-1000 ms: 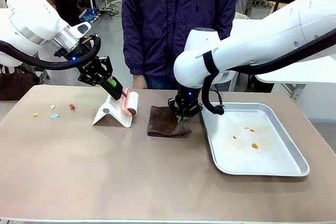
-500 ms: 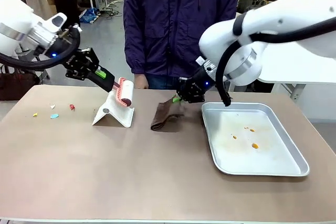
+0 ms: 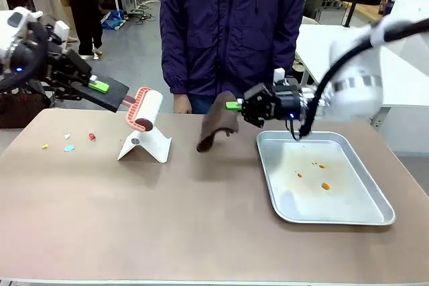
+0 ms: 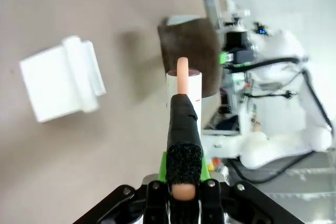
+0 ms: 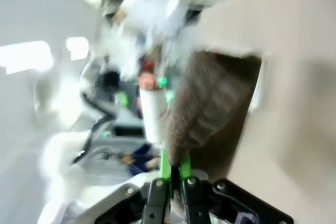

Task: Clean the surface of the table.
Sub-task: Hold the Lint Roller with your left hand and the towel with your right hand.

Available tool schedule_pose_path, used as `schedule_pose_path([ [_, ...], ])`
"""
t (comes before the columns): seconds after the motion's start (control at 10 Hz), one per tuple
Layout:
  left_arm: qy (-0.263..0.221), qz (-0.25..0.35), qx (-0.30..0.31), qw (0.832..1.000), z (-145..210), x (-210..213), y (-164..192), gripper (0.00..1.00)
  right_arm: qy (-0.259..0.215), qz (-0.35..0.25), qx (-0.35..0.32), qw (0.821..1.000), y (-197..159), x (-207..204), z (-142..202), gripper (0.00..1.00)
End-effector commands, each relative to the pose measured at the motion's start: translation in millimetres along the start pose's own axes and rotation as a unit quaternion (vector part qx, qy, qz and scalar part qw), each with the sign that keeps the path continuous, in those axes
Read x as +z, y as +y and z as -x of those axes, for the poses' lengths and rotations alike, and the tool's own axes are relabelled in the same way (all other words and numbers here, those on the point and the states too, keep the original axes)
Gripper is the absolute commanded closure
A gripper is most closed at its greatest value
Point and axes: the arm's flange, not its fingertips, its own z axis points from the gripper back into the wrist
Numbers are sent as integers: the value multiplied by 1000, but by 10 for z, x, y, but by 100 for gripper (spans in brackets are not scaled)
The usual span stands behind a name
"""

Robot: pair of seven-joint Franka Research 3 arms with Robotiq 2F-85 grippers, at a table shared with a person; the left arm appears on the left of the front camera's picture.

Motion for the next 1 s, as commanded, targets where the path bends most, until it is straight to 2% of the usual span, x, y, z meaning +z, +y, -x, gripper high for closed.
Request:
schedule_pose_path([
  [0.0, 15, 94, 17, 995, 284, 194, 47, 100, 111, -127, 8, 986, -128, 308, 382, 100],
  [0.1, -9, 75, 20, 997, 418, 319, 79, 100, 109, -117, 48, 986, -112, 429, 509, 100],
  [0.4, -11, 59, 23, 998, 761, 955, 506, 100, 81, -103, 117, 984, 121, 1038, 1017, 100],
  [0.5, 1, 85, 4, 996, 889, 1223, 707, 100, 52, -84, 109, 989, 247, 1339, 1233, 100],
  [0.6, -17, 99, -3, 995, 1028, 1469, 838, 100, 32, -97, 112, 988, 368, 1670, 1410, 100],
  [0.7, -65, 109, -33, 991, 1204, 1683, 929, 100, -2, -103, 107, 989, 447, 2024, 1543, 100],
  [0.8, -79, 93, -45, 992, 1361, 1834, 1009, 100, -53, -85, 103, 990, 478, 2366, 1633, 100],
  [0.9, -94, 67, -34, 993, 1495, 1987, 1139, 100, -81, -84, 142, 983, 483, 2656, 1707, 100],
])
